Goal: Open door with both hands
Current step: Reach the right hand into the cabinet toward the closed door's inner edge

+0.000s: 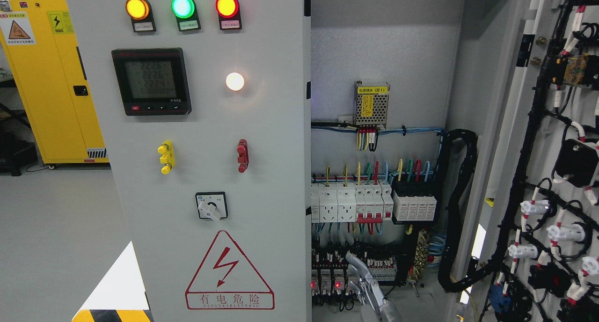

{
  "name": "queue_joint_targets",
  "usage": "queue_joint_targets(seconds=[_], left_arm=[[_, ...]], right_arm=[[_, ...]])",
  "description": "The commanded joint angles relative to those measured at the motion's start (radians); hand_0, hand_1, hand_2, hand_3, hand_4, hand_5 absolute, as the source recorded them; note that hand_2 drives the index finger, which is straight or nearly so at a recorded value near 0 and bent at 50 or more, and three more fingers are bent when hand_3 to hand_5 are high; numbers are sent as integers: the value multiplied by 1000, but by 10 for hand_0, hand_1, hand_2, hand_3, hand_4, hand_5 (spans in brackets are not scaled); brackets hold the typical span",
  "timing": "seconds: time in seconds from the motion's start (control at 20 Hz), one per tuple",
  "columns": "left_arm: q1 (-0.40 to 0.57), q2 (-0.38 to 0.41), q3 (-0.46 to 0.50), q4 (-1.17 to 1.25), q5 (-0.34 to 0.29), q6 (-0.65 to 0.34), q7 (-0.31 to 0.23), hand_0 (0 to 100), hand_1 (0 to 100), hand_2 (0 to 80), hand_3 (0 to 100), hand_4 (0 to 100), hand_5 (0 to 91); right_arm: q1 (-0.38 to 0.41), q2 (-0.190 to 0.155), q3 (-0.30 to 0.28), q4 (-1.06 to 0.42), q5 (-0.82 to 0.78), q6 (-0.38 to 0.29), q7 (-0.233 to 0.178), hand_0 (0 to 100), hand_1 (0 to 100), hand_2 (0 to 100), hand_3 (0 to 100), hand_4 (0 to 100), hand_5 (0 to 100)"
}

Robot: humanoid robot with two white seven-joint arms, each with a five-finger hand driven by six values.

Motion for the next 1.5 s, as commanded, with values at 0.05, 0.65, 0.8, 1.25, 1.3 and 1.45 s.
queue_joint_targets(seconds=[0.05, 0.65, 0.8, 1.25, 1.3, 1.45], left_arm=[[-29, -4, 1, -21, -1, 1, -1, 0, 0, 0, 112, 0, 0], [-29, -10, 1, -15, -1, -1, -1, 0, 0, 0, 97, 0, 0], [-29, -10, 2, -15, 1, -1, -1, 0, 0, 0, 94, 0, 0], [-29, -10, 2, -15, 1, -1, -1, 0, 0, 0, 85, 0, 0], [-29, -10, 2, -15, 1, -1, -1, 0, 0, 0, 85, 0, 0], [-29, -11, 1, -15, 1, -1, -1, 0, 0, 0, 86, 0, 0]], right_arm=[[-208, 80, -82, 169, 31, 28, 4, 220, 48, 0, 0, 0, 0], [-383, 68, -119, 373, -78, 48, 12, 220, 51, 0, 0, 0, 0], [-415, 65, -141, 414, -78, 48, 88, 220, 51, 0, 0, 0, 0], [-469, 51, -168, 482, -81, 72, 127, 220, 59, 0, 0, 0, 0], [-472, 48, -171, 482, -99, 75, 136, 220, 59, 0, 0, 0, 0], [-485, 45, -164, 477, -193, 94, 150, 220, 59, 0, 0, 0, 0]])
